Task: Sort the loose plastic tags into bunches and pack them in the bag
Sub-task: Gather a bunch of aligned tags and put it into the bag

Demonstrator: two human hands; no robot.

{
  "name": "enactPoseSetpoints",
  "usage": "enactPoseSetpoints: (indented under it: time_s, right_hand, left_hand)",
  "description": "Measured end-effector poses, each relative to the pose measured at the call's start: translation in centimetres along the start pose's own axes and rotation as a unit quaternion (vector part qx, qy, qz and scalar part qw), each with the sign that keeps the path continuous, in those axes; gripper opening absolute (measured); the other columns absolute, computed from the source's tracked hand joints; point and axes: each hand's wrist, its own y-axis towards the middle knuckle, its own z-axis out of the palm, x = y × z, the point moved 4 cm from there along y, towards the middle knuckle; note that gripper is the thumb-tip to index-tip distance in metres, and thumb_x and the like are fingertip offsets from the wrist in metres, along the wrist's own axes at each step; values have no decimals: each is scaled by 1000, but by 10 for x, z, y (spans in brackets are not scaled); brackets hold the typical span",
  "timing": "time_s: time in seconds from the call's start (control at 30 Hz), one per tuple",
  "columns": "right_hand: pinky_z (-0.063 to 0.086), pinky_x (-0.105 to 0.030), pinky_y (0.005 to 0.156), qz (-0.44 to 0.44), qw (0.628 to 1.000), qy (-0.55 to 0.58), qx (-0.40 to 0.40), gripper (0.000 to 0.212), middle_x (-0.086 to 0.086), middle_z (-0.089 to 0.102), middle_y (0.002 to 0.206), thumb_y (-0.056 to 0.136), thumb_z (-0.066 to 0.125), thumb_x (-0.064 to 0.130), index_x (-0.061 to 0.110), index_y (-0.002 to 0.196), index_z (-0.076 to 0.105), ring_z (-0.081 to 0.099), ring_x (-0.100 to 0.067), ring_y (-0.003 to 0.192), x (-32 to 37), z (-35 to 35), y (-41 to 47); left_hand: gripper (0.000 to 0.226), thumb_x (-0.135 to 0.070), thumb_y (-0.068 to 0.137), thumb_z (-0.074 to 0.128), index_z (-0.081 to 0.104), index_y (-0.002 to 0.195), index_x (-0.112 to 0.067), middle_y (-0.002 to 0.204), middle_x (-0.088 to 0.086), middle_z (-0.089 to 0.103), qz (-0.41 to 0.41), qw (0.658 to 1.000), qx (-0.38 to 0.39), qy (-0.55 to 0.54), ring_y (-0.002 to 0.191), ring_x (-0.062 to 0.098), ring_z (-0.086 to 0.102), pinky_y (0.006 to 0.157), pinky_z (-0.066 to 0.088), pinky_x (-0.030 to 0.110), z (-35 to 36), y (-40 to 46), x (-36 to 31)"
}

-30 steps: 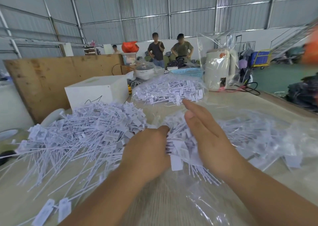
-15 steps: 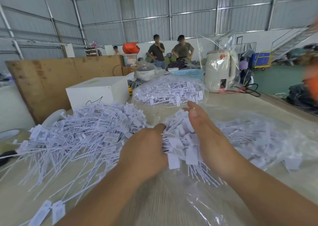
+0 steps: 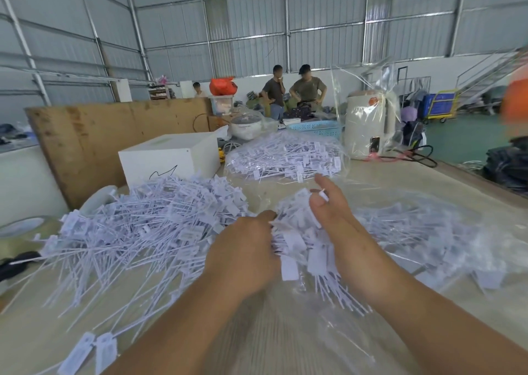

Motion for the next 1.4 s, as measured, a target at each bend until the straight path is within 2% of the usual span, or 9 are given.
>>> enactPoseSetpoints:
  time_s: [0.1,0.23,0.6,0.77,0.9,1.03,1.13,1.3,1.4]
  right_hand:
    - [39,-20,95,-49,998,27,-11,56,36,48,126,74,50,72,58,127,41,47,15,115,6,-2,-15]
    - [47,-13,76,-65,997,19,49,67,20,58,105,60,66,58,43,122,46,59,5,93,6,15,-35]
    - [53,-28,83,-32,973,-118,195,42,9,70,98,65,73,25,30,105,60,67,-6,91,-10,54,-42]
    - [40,-35,65,-38,979,-60,191,19,-17,62,74,65,63,15,6,82,62,55,-18,67,-12,58,-41]
    - [41,-31,57,-35,977,-21,208,5,0,56,62,69,63,8,11,73,61,51,-10,57,-7,55,-41]
    - [45,-17,55,-23,967,0,255,11,7,66,65,69,68,12,21,75,71,61,-5,61,2,50,-40]
    - [54,-42,73,-11,970,-21,242,14,-12,70,77,65,68,22,15,76,72,67,-27,75,5,43,-37]
    - [47,-23,60,-27,982,-12,187,12,-5,60,62,71,54,6,12,69,64,59,-14,61,13,35,-33]
    - [44,-24,53,-53,982,-114,141,19,4,58,52,76,53,22,28,59,60,56,-8,52,17,32,-33]
  left_hand:
    - [19,-29,67,59,50,52,-22,48,-8,55,-74,980,-60,-174,47,-1,53,42,34,15,-14,5,10]
    - [35,-16,64,66,42,38,-16,37,-8,32,-165,903,-160,-363,35,11,29,41,24,19,-34,7,24]
    - [31,-10,67,66,47,45,-21,45,-3,34,-109,725,-76,-676,36,10,31,38,29,20,-21,4,-18]
    - [30,-23,73,70,55,47,-22,48,1,47,-75,771,-75,-628,42,15,44,46,39,24,-16,2,-22]
    - [20,-42,76,71,70,62,-28,62,1,67,-73,824,-52,-560,60,14,62,64,51,28,-19,3,-20]
    - [25,-54,71,72,72,69,-29,71,-2,72,-81,818,-17,-569,66,7,67,58,50,18,-18,-2,-20]
    - [18,-45,79,68,73,71,-29,72,-2,72,-46,816,4,-577,66,8,68,56,51,18,-20,-6,-29]
    - [41,-65,72,65,75,75,-25,77,-1,72,-36,825,45,-561,47,19,57,43,39,25,-16,-6,-35]
    - [31,-59,76,65,75,81,-31,90,-3,76,-16,814,19,-580,69,14,70,55,54,31,-15,-4,-34]
